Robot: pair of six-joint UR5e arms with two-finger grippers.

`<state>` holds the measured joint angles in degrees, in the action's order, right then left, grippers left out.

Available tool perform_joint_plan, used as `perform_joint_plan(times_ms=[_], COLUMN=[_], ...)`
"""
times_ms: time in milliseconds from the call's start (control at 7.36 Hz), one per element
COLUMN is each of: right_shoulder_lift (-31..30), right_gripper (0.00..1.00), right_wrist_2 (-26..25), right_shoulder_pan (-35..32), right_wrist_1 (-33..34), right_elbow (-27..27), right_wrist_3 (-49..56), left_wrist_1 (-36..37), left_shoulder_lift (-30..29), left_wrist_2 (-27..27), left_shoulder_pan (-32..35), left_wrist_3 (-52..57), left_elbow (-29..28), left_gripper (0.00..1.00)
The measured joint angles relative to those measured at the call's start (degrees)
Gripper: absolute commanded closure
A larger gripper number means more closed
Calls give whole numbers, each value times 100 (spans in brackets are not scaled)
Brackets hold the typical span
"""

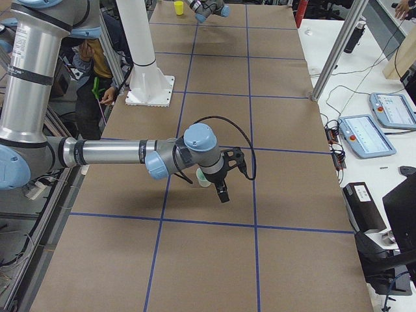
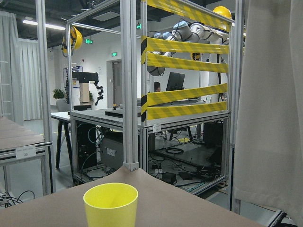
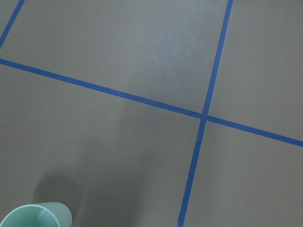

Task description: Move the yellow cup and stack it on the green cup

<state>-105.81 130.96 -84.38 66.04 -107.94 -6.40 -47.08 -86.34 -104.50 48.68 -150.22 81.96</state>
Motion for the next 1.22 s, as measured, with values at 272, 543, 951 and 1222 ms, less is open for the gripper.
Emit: perform_joint_plan(times_ms=[272, 543, 951, 1222], right_shoulder_lift=[-7, -9, -57, -84], right_gripper=[0, 0, 0, 0], right_wrist_2=[0, 0, 2, 13], right_shoulder_pan=[0, 0, 0, 0], right_wrist_1=[-37, -53, -152, -199], right_elbow=[1, 4, 15, 18], right_wrist_3=[19, 30, 28, 25], left_wrist_1=[-308, -437, -827, -1118], left_shoulder_lift=[45, 163, 449, 508], left_wrist_2=[-454, -916, -1151, -1272], left_shoulder_pan=[-184, -402, -553, -583], left_wrist_3=[-59, -68, -69, -69], left_elbow=[-455, -746, -1085, -1451], left_gripper=[0, 0, 0, 0])
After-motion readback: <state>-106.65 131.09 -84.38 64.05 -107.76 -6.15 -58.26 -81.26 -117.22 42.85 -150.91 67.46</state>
